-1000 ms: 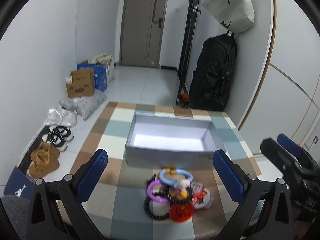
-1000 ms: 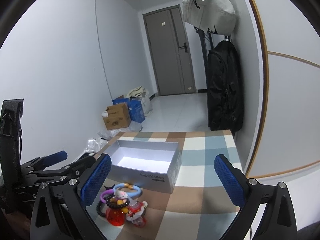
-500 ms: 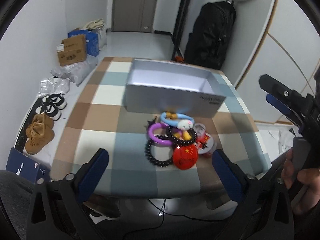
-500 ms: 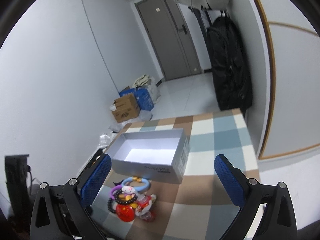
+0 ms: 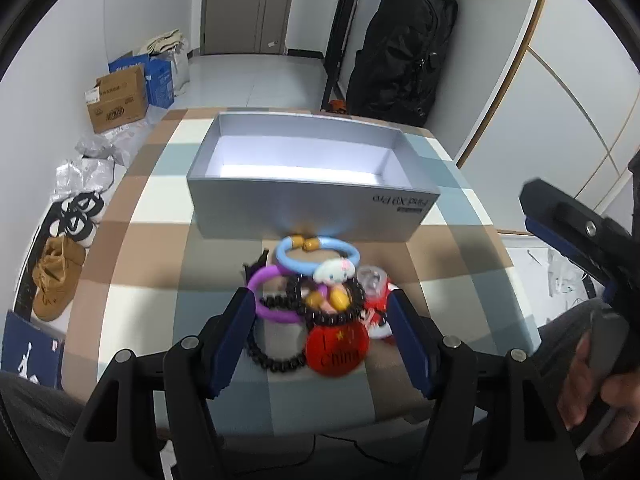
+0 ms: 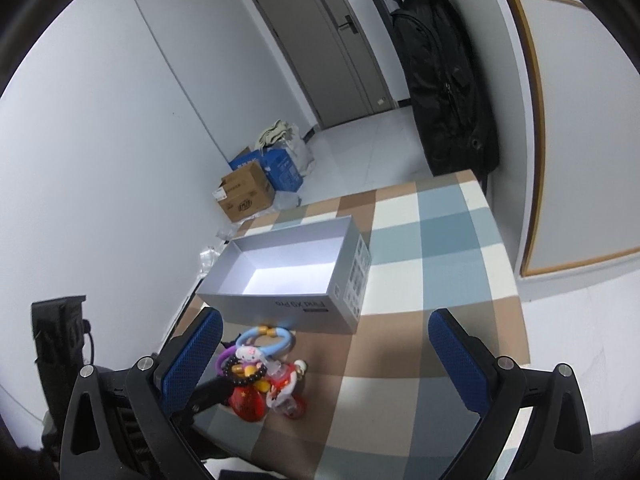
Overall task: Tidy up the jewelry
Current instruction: 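Lower the left tool onto the purple and blue bangles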
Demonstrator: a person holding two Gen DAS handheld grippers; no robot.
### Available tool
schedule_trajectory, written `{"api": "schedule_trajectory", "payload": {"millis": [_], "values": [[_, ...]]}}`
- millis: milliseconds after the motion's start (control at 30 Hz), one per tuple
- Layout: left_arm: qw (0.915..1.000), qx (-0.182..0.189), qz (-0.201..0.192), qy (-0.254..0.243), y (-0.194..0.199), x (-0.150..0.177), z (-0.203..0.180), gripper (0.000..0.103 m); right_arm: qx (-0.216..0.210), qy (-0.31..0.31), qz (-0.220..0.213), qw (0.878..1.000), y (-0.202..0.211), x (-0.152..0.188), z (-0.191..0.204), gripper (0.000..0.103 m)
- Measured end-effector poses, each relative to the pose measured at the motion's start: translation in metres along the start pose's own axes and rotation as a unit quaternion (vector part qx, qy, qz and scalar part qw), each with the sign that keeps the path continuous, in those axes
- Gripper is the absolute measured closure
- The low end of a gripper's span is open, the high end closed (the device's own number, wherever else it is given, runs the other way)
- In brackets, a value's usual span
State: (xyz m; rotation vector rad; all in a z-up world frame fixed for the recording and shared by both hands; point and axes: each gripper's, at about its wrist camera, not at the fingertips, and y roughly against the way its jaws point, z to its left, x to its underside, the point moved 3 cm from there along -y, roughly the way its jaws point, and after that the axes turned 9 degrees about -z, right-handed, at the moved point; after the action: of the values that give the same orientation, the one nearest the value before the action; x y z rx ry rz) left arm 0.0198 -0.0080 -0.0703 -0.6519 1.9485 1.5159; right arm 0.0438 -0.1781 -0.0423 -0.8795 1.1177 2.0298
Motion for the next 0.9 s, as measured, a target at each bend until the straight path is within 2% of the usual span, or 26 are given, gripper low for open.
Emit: {"api": "schedule_trajectory", "payload": {"millis": [167,233,267,367,433,500,600,867,900], "values": [[0.9999,-0.007,0.009,-0.01,-0.01,-0.002,0.002,0.041,-0.002,0.002,0.0,1.0,0.001,0.0,0.001,0.0],[0.9996,-0.005,0.019,-0.018,-0.014,0.0,0.001,0.046,-0.001,0.003,0.0,1.0,0.001,0.001,0.001,0.0],[0.9993,-0.011,0.027,-0.024,-0.018,0.001,0.001,0.051,-0.001,0.004,0.0,1.0,0.0,0.001,0.0,0.0],[0.9985,0.002,0.049,-0.026,-0.026,0.004,0.0,0.052,-0.001,0.003,0.001,1.0,0.0,0.001,0.0,0.0],[0.9988,-0.001,0.043,-0.025,-0.025,0.003,0.0,0.052,0.001,0.005,0.001,1.0,0.0,0.002,0.001,0.0],[0.9985,0.004,0.045,-0.029,-0.025,0.002,-0.001,0.059,0.001,0.005,0.001,1.0,0.0,0.002,0.001,0.0],[0.9982,0.009,0.049,-0.032,-0.025,0.001,-0.001,0.064,0.002,0.006,-0.001,1.0,0.002,0.003,0.001,0.0],[0.9975,0.041,0.053,0.02,-0.023,-0.008,0.01,0.077,0.006,0.009,0.008,1.0,-0.002,0.006,0.002,0.0],[0.9973,0.043,0.053,0.027,-0.024,-0.01,0.012,0.086,0.007,0.011,0.01,1.0,-0.002,0.007,0.003,0.0]]}}
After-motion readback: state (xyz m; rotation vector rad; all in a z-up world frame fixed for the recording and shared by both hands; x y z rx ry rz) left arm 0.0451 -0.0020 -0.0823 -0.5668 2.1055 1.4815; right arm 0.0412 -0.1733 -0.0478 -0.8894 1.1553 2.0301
